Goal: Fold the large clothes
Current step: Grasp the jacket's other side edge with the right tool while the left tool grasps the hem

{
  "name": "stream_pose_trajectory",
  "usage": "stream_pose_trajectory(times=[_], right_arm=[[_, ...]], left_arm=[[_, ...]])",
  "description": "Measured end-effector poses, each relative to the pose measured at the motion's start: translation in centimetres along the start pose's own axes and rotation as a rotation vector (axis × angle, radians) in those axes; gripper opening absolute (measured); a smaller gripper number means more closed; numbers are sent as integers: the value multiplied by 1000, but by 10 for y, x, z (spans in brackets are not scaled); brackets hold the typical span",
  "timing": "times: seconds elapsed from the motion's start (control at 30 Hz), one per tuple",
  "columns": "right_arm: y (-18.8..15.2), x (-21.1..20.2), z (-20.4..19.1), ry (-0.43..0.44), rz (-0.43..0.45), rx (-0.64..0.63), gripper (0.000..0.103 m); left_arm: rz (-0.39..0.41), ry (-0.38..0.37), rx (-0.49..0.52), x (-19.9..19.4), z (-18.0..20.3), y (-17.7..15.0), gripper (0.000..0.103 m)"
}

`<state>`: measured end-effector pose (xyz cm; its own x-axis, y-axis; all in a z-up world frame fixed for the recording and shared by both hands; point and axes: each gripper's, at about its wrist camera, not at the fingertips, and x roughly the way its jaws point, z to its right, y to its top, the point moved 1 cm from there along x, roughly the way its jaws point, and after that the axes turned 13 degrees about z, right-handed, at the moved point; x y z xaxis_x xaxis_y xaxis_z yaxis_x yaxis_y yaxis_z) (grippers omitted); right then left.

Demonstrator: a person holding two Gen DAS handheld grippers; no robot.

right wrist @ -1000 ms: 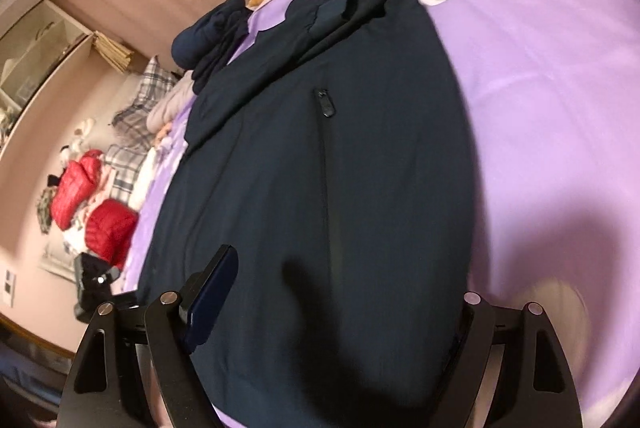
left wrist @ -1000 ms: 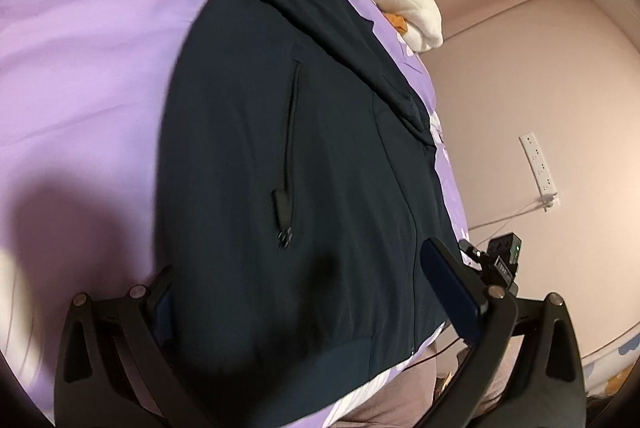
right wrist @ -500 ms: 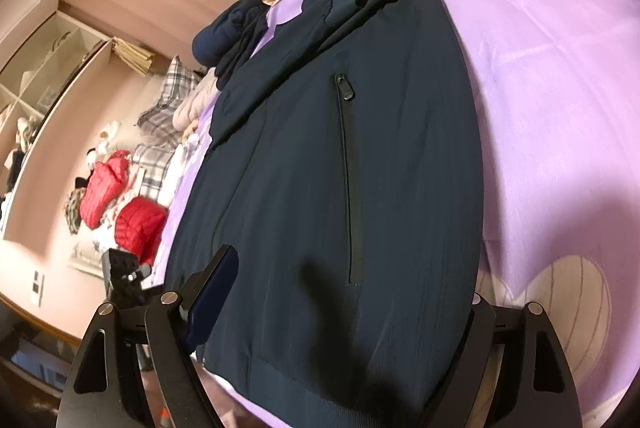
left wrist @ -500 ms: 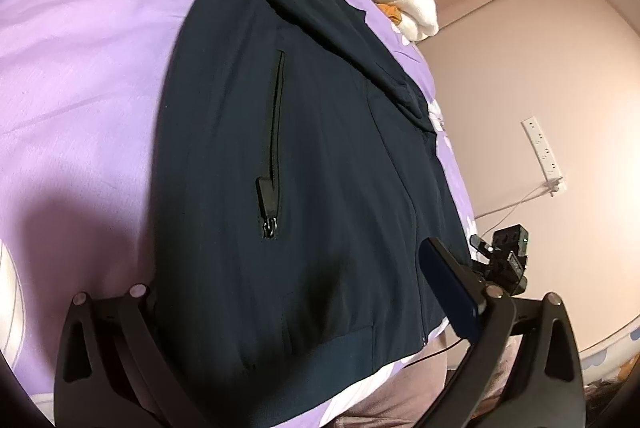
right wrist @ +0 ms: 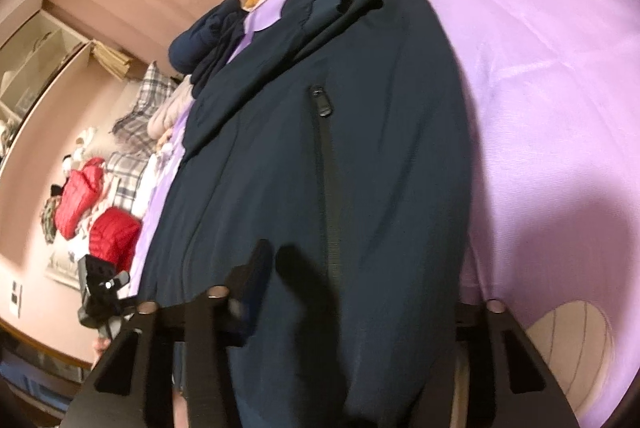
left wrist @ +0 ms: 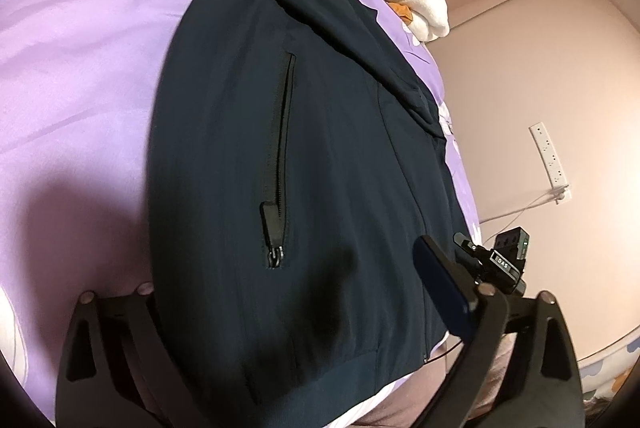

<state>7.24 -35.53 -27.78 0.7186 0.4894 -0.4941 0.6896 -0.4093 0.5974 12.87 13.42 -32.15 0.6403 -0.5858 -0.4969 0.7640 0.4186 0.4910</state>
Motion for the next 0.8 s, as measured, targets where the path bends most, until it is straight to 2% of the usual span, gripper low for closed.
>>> stream_pose_trajectory(times=[0.03, 0.1, 0.13, 0.2, 0.27, 0.37, 0.47, 0.57, 0.67, 0.8], right_arm=[[-1, -1, 1, -9, -3, 1, 34], [-2, -4, 2, -18, -4, 14, 24], [-2, -5, 2, -22, -4, 18, 23], [-2, -6, -1, -36, 2, 14, 22], [-2, -7, -7, -42, 15, -4, 19], [1, -12, -16, -15, 46, -11, 16], [4, -13, -26, 1, 53, -32, 13], [9, -12, -31, 34, 58, -13, 12], [13, -14, -40, 69, 84, -10, 11], [16, -22, -51, 109, 114, -42, 10]], left_arm=[[2, 11, 0, -2, -1, -1, 84], [2, 34, -13, -5, -6, -2, 59], [2, 46, -24, -6, -9, -2, 54], [9, 66, -45, -9, -17, -2, 34], [14, 80, -68, -12, -24, -2, 23], [22, 59, -90, -15, -27, -2, 18], [40, 18, -107, -17, -22, 1, 7], [94, -48, -99, -24, -7, 7, 7], [116, -86, -70, -29, 7, 11, 5], [136, -92, -40, -34, 17, 16, 3]])
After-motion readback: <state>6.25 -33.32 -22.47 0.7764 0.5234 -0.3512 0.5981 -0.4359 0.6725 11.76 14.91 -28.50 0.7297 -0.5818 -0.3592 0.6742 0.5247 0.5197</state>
